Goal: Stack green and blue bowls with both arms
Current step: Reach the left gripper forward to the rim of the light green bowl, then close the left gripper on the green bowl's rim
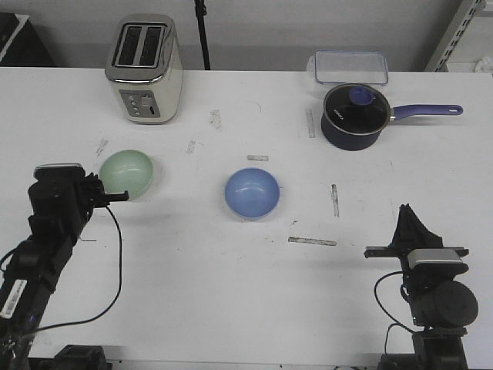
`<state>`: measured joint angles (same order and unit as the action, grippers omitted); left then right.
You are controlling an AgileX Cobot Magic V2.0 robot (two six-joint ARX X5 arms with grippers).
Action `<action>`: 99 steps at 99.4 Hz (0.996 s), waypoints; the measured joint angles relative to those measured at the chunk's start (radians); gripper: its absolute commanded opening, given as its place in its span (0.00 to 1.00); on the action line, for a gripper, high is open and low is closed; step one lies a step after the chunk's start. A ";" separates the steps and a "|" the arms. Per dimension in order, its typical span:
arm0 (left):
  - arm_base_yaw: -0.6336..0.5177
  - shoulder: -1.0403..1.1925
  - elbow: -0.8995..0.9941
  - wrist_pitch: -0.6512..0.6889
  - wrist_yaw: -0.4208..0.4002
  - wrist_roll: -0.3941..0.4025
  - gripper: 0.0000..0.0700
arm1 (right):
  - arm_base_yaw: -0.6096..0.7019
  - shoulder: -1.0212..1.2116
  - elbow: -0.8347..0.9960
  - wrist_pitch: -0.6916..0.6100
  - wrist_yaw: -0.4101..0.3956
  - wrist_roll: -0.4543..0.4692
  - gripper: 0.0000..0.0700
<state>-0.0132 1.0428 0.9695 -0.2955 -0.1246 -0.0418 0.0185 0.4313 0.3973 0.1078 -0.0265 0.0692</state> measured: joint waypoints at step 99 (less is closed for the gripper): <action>0.316 0.521 0.333 -0.325 0.439 -0.374 0.59 | 0.000 0.000 0.000 0.000 0.000 0.000 0.02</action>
<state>0.3031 1.5639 1.3029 -0.6205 0.3149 -0.4156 0.0185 0.4313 0.3973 0.1081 -0.0261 0.0692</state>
